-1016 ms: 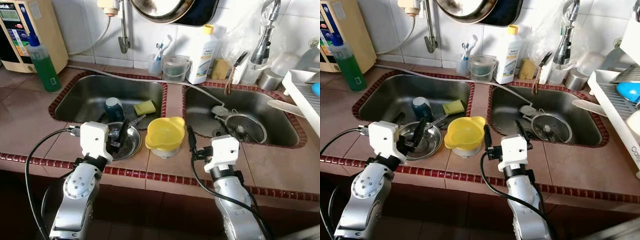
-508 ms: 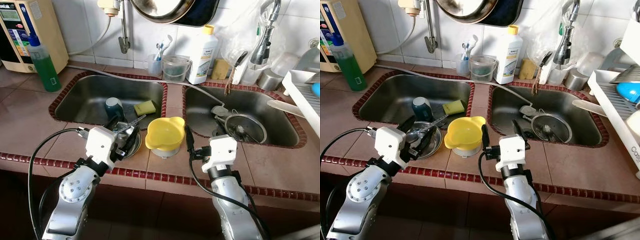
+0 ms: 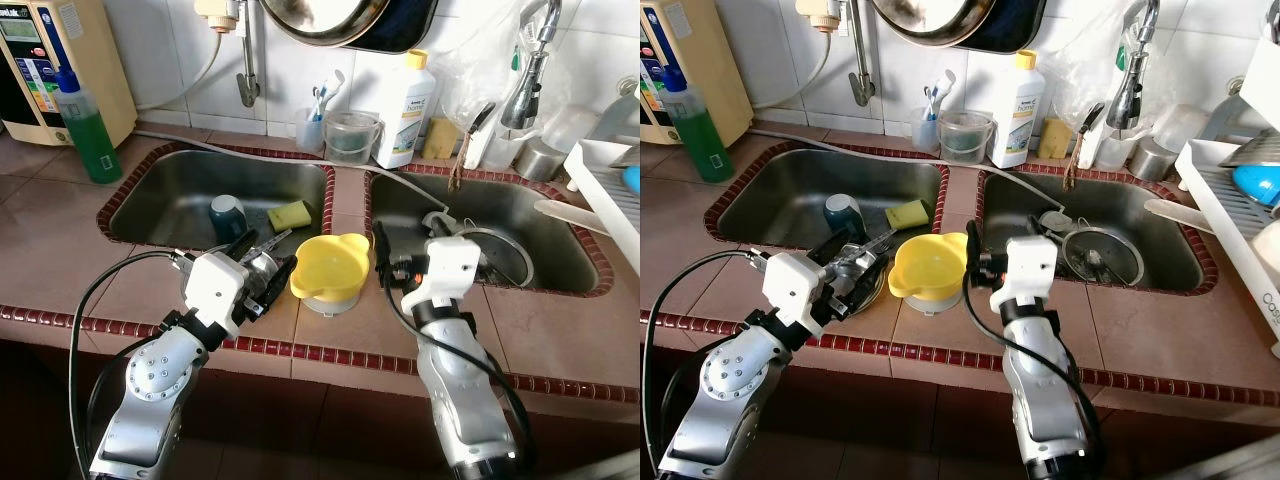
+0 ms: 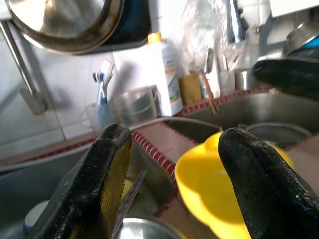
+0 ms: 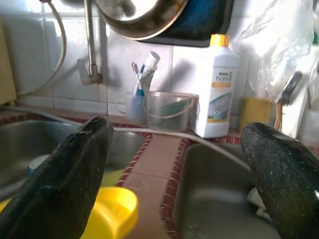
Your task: Kitchen organization
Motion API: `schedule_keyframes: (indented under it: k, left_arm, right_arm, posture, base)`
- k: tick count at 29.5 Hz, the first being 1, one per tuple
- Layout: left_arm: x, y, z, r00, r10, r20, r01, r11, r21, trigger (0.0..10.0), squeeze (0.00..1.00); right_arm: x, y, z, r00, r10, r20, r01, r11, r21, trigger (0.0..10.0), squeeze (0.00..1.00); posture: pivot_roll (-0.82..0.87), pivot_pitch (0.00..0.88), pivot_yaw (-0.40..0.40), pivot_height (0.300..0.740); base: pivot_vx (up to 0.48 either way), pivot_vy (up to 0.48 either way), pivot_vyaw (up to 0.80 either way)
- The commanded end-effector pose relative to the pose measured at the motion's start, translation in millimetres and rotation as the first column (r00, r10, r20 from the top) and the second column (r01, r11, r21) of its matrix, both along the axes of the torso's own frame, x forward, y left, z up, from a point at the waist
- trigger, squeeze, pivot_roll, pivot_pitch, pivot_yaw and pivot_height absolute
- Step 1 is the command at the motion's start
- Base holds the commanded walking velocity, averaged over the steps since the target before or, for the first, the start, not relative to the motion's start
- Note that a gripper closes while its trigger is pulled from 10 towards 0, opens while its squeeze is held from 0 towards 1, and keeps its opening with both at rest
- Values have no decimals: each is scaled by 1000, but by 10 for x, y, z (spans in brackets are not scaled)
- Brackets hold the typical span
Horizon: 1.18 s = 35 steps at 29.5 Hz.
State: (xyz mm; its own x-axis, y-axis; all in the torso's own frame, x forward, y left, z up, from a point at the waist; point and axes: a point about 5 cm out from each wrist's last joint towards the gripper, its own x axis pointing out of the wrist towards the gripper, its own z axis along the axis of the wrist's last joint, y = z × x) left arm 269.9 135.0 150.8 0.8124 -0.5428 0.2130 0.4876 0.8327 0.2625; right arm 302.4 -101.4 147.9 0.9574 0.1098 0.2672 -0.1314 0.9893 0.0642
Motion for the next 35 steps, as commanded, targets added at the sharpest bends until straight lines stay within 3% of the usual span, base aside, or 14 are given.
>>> schedule_keyframes:
  k: [1, 4, 5, 13, 24, 35]
  left_arm:
    - [-15, -54, 68, 999, -34, 21, 34, 999, 4, 10000, 0]
    - [-44, -83, 75, 998, -57, 20, 57, 998, 3, 10000, 0]
    - [-65, -97, 72, 998, -64, 19, 64, 998, 5, 10000, 0]
    - [-159, -155, 60, 996, -85, 5, 85, 996, 4, 10000, 0]
    - [-265, -168, 68, 997, -72, -6, 72, 997, -3, 10000, 0]
    - [-334, -184, 69, 997, -68, -24, 68, 998, -11, 10000, 0]
  right_arm:
    - [37, 4, 7, 1000, -11, -23, 11, 1000, 23, 10000, 0]
    - [80, 60, 42, 998, -6, -58, 11, 995, 99, 10000, 0]
    - [111, 101, 62, 996, -3, -92, 18, 987, 162, 10000, 0]
    - [183, 236, 144, 986, 48, -157, 1, 955, 298, 10000, 0]
    - [21, 447, -89, 935, 175, -308, -57, 933, 356, 10000, 0]
    - [-128, 521, -254, 870, 231, -435, -67, 931, 359, 10000, 0]
  posture:
    - [-170, 0, -42, 740]
    - [-166, 0, -45, 740]
    - [-163, 0, -47, 740]
    - [-150, 0, -54, 740]
    - [-130, 50, -79, 740]
    - [-132, 83, -89, 740]
  base:
    - [0, 0, 0]
    - [0, 0, 0]
    - [0, 0, 0]
    - [0, 0, 0]
    - [0, 0, 0]
    - [0, 0, 0]
